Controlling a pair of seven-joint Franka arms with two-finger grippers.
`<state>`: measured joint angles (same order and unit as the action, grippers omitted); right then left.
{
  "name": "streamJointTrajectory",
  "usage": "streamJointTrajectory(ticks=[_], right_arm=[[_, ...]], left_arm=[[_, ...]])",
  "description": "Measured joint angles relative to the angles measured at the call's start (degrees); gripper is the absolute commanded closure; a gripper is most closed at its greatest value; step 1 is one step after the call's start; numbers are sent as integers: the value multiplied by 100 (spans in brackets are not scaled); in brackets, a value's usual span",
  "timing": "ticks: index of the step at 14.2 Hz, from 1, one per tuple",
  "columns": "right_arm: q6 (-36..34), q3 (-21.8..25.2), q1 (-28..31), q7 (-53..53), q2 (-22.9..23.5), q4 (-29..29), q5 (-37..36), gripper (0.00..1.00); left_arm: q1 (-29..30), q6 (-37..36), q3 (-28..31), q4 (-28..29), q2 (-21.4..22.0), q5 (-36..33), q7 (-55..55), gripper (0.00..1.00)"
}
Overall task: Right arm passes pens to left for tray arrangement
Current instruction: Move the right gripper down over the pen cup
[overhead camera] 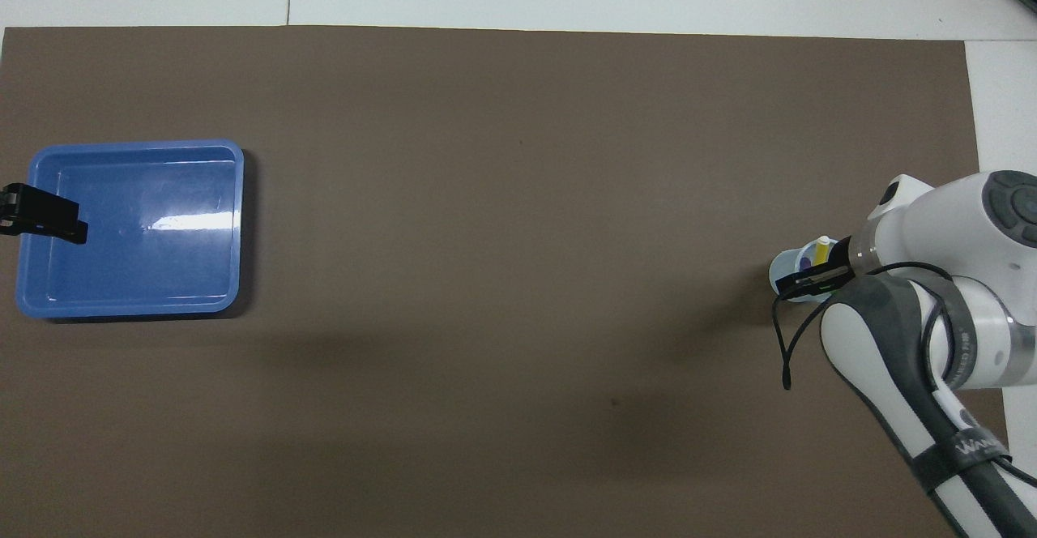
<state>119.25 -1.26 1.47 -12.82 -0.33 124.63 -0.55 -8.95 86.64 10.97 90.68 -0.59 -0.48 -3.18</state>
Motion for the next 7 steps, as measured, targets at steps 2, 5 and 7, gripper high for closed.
streamJointTrajectory(ticks=[2, 5, 7], right_arm=[[0, 7, 58, -95, 0, 1, 0, 37], [0, 3, 58, -95, 0, 11, 0, 42], [10, 3, 57, -95, 0, 25, 0, 42]], left_arm=[[0, 3, 0, 0, 0, 0, 0, 0], [0, 3, 1, 0, 0, 0, 0, 0], [-1, 3, 2, 0, 0, 0, 0, 0]])
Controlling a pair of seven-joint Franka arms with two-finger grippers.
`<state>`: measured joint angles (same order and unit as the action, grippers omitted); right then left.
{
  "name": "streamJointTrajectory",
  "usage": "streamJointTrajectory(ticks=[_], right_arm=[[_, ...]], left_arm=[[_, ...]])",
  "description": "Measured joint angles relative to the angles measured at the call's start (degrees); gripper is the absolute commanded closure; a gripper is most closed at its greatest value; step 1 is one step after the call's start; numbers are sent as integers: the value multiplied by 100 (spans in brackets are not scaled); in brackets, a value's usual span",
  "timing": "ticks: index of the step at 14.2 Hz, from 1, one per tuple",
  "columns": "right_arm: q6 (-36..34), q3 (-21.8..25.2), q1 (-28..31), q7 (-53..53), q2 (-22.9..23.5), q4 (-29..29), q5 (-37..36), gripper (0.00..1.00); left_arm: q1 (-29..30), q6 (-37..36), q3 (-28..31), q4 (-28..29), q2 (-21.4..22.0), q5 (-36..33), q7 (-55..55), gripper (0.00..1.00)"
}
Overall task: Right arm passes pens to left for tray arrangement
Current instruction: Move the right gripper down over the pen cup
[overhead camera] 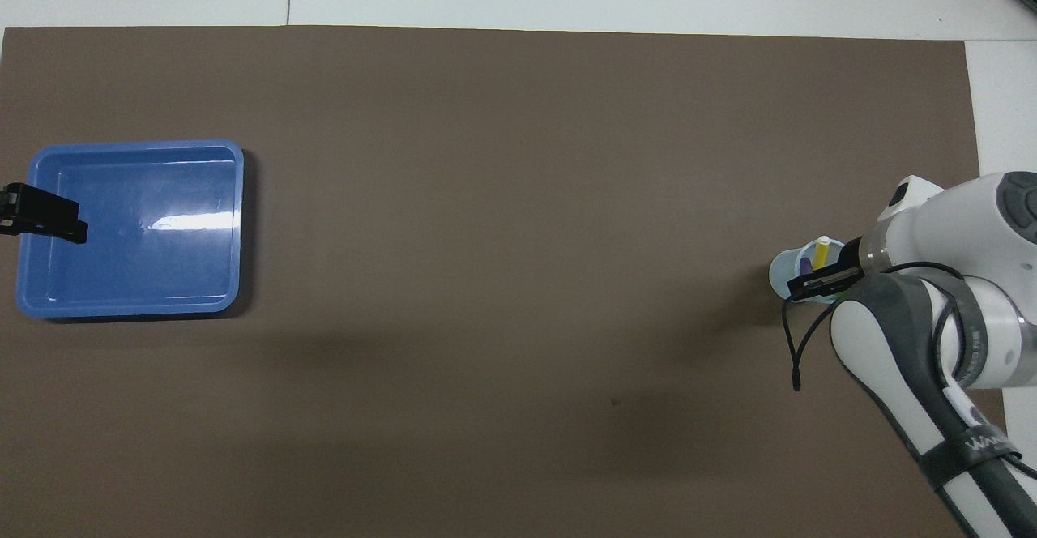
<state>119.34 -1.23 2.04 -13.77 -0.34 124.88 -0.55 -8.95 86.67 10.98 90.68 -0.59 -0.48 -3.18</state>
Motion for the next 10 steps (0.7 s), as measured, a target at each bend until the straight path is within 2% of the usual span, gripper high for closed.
streamJointTrajectory(ticks=[3, 6, 10], right_arm=[[39, 0, 0, 0, 0, 4, 0, 51], [49, -1, -1, 0, 0, 6, 0, 64], [52, -1, -2, 0, 0, 6, 0, 72]], left_arm=[[0, 0, 2, 0, 0, 0, 0, 0], [0, 0, 3, 0, 0, 0, 0, 0], [0, 0, 3, 0, 0, -2, 0, 0]])
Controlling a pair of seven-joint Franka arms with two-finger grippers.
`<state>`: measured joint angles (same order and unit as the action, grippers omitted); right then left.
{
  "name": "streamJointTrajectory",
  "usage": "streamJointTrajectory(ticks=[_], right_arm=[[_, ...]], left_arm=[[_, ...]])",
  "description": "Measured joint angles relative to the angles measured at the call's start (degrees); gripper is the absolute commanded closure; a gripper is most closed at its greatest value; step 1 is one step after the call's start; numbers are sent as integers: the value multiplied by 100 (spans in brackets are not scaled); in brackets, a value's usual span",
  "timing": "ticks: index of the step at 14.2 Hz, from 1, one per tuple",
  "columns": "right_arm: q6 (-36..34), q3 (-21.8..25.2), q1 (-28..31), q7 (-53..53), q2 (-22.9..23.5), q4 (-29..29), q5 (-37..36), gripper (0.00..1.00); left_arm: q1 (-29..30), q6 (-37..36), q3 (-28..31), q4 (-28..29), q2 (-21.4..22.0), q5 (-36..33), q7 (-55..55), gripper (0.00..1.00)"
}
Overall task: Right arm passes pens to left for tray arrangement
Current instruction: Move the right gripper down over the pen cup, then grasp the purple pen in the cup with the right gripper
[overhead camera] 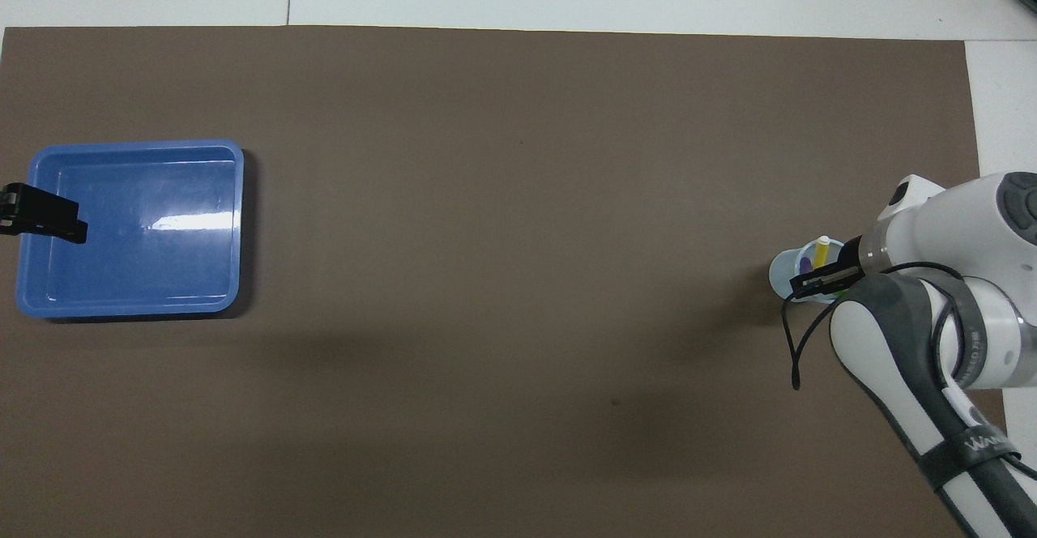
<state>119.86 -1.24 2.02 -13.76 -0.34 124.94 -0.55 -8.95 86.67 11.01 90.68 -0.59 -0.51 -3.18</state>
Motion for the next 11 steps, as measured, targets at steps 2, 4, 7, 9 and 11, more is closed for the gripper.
streamJointTrajectory(ticks=[2, 4, 7, 9, 11], right_arm=[[0, 0, 0, 0, -1, 0, 0, 77], [-8, 0, 0, 0, -38, -5, -5, 82], [-9, 1, 0, 0, -87, -5, -156, 82], [-14, 5, 3, 0, -109, -15, -346, 82], [-14, 6, 7, -16, -112, -17, -381, 82]], left_arm=[[0, 0, 0, 0, 0, -5, 0, 0], [0, 0, 0, 0, 0, -15, 0, 0], [0, 1, 0, 0, 1, -23, 0, 0], [0, 1, 0, 0, 1, -25, 0, 0], [0, 2, 1, 0, 1, -26, 0, 0]])
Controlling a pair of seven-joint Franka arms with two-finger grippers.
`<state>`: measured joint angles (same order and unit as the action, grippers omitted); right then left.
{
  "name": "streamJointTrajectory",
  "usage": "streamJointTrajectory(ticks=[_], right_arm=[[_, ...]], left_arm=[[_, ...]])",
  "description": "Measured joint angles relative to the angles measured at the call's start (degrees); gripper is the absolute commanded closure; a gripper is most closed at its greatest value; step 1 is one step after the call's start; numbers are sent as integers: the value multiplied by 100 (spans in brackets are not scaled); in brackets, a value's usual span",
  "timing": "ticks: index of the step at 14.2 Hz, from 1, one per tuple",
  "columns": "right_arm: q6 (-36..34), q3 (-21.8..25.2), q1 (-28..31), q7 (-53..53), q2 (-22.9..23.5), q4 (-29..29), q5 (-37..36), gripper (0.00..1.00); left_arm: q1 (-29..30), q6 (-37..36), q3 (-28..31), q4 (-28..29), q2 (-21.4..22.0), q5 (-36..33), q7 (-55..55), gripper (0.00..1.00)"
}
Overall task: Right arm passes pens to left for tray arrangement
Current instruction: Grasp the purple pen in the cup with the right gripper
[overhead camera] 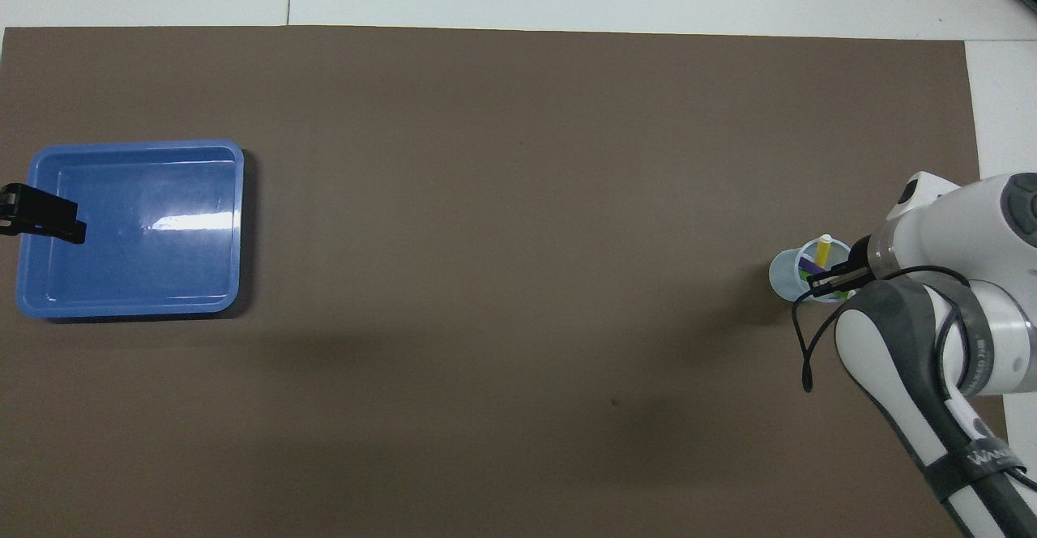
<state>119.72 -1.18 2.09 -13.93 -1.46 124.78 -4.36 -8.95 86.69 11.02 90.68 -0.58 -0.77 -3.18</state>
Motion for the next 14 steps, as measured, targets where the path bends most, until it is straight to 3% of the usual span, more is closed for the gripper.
streamJointTrajectory(ticks=[4, 10, 14], right_arm=[[-10, 2, 105, -225, 3, -27, -13, 100], [-20, 1, 131, -253, 12, -61, -13, 100], [-556, -4, 130, -327, 8, -364, -13, 100]], left_arm=[[0, 1, 3, 0, 0, -1, 0, 0], [0, 3, 4, 0, 1, -2, 0, 0], [0, 3, 4, 0, 1, -2, 0, 0]])
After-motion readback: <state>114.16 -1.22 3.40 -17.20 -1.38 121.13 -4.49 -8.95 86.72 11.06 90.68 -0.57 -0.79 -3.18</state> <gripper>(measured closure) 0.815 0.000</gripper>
